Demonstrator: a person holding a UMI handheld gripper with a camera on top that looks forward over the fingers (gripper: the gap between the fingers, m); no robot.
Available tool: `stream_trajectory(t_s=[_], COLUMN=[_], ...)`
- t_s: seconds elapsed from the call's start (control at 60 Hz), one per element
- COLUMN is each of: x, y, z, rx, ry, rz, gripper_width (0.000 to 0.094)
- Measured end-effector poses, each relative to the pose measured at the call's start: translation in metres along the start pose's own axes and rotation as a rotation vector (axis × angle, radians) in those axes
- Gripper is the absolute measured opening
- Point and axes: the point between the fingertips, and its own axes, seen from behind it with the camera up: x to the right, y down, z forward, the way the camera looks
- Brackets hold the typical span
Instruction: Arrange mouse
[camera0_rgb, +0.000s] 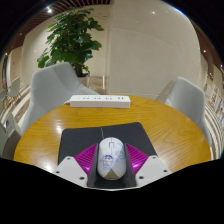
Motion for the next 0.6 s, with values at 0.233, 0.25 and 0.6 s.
stream_trajectory(t_s=[0.233,0.25,0.6], x=[0.015,0.018,0.075], y=[-0.013,-0.015,0.065], z=[-0.064,-0.074,-0.307], rx=[-0.016,-0.017,-0.096], ry=[0.001,0.005,-0.015], rz=[0.023,0.024,0.02], gripper_width=[0.0862,0.0861,0.0861])
